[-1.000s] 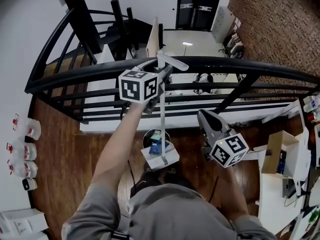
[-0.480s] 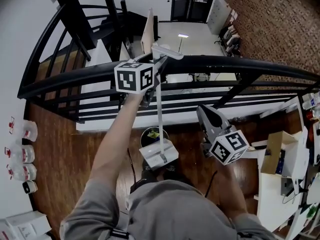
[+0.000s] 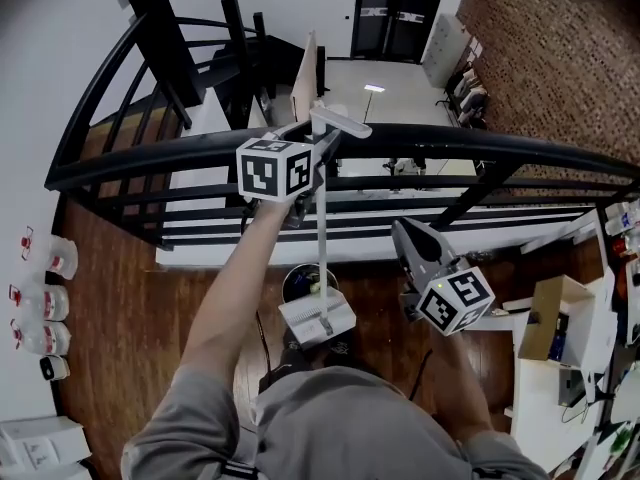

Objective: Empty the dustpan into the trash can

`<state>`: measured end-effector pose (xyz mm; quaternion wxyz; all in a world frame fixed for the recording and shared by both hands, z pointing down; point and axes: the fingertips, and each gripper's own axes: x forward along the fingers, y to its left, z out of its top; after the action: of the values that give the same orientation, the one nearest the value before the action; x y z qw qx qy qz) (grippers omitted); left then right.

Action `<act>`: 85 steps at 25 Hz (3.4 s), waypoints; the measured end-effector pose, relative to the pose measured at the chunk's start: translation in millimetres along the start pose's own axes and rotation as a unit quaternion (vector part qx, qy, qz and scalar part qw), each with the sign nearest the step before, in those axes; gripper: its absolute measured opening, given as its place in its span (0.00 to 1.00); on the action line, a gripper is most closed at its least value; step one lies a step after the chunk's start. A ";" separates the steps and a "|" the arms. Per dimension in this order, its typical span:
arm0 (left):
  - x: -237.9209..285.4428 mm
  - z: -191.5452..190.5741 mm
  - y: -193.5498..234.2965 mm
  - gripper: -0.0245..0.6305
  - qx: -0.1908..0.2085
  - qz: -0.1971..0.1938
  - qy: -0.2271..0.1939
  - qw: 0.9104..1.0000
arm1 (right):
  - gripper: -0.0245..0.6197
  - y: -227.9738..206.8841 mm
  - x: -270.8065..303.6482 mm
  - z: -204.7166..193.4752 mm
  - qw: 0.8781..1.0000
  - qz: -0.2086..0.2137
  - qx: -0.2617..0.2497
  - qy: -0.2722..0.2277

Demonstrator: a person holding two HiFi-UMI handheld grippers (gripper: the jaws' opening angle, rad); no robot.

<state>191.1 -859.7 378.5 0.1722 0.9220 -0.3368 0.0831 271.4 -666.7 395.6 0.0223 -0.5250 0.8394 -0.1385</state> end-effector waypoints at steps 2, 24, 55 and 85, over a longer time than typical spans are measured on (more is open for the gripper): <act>-10.3 -0.6 -8.3 0.37 0.005 0.002 -0.005 1.000 | 0.04 5.0 -3.2 1.0 1.000 0.013 -0.002 -0.001; -206.3 -42.7 -138.4 0.37 0.087 -0.082 -0.059 0.991 | 0.04 157.9 -125.6 -21.0 0.998 -0.007 -0.041 -0.043; -463.2 -68.5 -99.0 0.37 0.178 0.101 -0.089 0.975 | 0.04 329.5 -126.3 -47.5 0.988 0.145 -0.056 -0.020; -465.1 -332.7 -52.0 0.37 0.067 0.150 0.011 0.986 | 0.04 358.3 -106.9 -125.4 0.973 0.200 -0.056 0.095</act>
<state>-140.6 -422.8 548.1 0.0993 0.8697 -0.4626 0.1408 -17.2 -398.5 412.8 -0.0598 -0.3309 0.9323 -0.1329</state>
